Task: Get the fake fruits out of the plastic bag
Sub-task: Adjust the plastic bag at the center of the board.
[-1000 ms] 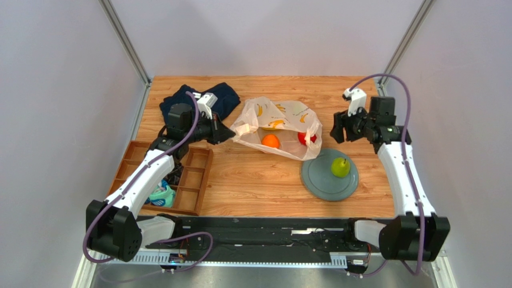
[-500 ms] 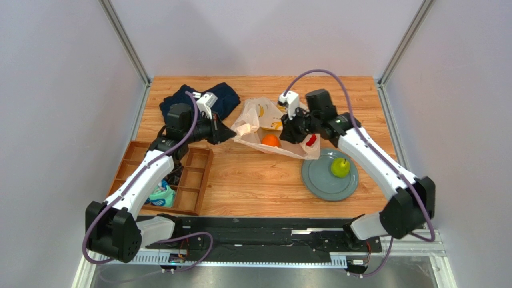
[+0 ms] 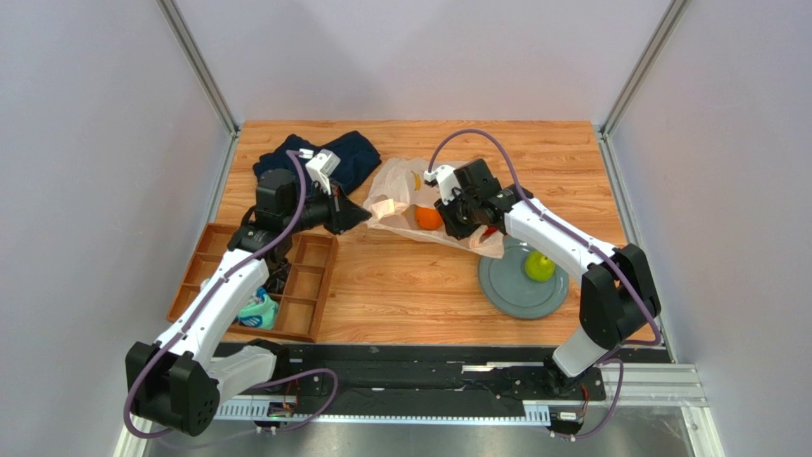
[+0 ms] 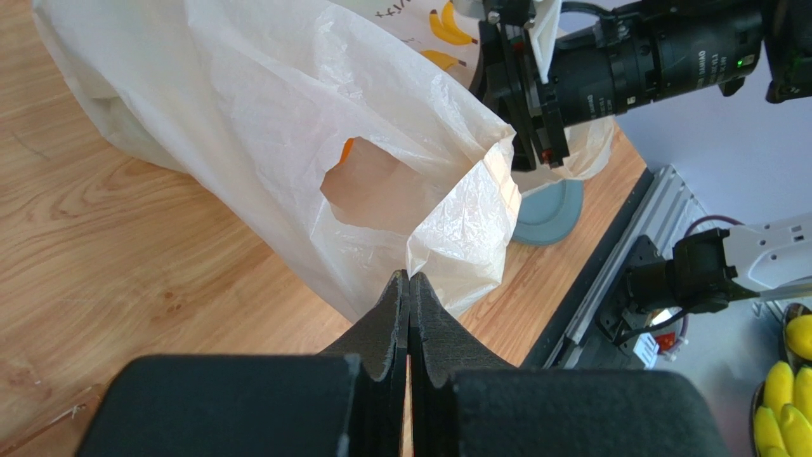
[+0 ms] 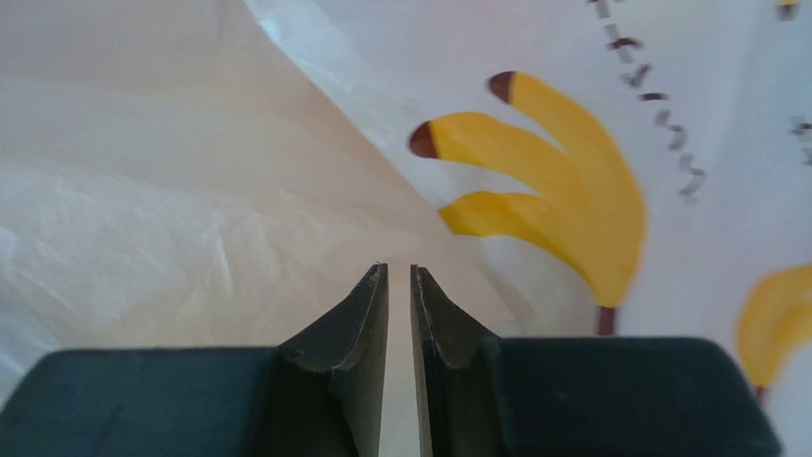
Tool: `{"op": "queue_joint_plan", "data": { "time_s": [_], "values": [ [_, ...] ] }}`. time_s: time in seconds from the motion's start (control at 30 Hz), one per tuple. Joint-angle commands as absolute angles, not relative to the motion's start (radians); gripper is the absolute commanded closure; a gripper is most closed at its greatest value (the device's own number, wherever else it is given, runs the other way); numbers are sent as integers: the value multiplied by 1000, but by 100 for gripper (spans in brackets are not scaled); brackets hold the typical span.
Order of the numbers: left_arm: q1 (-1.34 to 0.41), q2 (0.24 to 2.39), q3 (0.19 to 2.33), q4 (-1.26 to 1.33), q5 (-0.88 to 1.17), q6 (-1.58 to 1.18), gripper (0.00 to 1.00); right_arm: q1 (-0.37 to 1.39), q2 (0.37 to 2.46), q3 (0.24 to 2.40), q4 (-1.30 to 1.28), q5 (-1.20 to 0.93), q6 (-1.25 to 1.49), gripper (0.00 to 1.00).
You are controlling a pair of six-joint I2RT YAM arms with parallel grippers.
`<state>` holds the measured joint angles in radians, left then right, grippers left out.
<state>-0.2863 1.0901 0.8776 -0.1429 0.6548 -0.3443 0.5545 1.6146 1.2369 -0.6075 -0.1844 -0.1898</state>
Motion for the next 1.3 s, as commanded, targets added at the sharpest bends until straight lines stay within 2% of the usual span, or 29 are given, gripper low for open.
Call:
{"op": "queue_joint_plan", "data": {
  "time_s": [0.0, 0.2, 0.3, 0.43, 0.5, 0.6, 0.67, 0.73, 0.97, 1.1, 1.27],
  "values": [
    [-281, 1062, 870, -137, 689, -340, 100, 517, 1560, 1307, -558, -16, -334, 79],
    [-301, 1081, 864, -92, 696, -394, 100, 434, 1609, 1341, -629, 156, -482, 73],
    [-328, 1109, 880, -72, 692, -405, 100, 387, 1600, 1342, -661, 173, -503, 62],
    [-347, 1144, 914, -66, 681, -411, 100, 380, 1554, 1419, -736, 40, -505, 57],
    [-353, 1166, 940, -72, 661, -426, 100, 382, 1503, 1437, -738, -111, -520, 56],
    [-356, 1196, 965, -57, 644, -482, 100, 396, 1457, 1436, -742, -253, -557, 58],
    [-356, 1213, 982, -38, 638, -529, 100, 406, 1453, 1436, -785, -320, -581, 64],
    [-356, 1239, 1008, -26, 635, -554, 100, 413, 1463, 1434, -828, -348, -607, 70],
    [-359, 1307, 1091, -21, 627, -600, 100, 413, 1515, 1468, -919, -463, -669, 77],
    [-364, 1331, 1106, -23, 627, -604, 100, 413, 1600, 1532, -989, -460, -704, 85],
    [-368, 1339, 1108, -25, 627, -603, 100, 411, 1710, 1562, -994, -325, -770, 86]
  ]
}}
